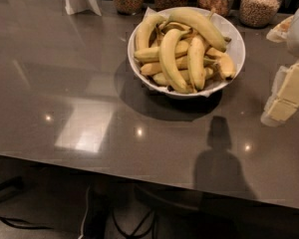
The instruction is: Pick banana from white bowl
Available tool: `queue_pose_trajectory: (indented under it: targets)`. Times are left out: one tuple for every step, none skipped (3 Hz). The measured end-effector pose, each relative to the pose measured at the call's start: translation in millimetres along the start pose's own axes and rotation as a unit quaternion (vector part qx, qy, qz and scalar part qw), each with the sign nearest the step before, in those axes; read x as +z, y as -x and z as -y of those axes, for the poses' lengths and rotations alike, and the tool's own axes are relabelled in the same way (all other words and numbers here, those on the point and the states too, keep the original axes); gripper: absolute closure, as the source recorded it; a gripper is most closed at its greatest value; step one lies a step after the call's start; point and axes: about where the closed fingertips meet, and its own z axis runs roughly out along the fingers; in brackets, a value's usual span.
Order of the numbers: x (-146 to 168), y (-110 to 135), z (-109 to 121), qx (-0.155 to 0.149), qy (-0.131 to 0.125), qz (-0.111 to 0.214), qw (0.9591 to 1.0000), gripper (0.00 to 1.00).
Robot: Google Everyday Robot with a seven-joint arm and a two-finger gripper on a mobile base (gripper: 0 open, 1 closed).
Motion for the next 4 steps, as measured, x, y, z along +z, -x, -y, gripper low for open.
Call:
queue_pose_trajectory:
  targets:
    - [6.9,20.9,24.0,0.030,-0.032,0.040,0.9983,0.00]
    - [12.9,52.2,52.4,0.057,-0.056,0.078,0.9938,0.00]
    - [14.3,93.0,85.8,0.077,-0.074,0.119,0.9872,0.00]
    - [14.3,93.1,85.8,0.077,-0.074,0.119,0.9871,0.00]
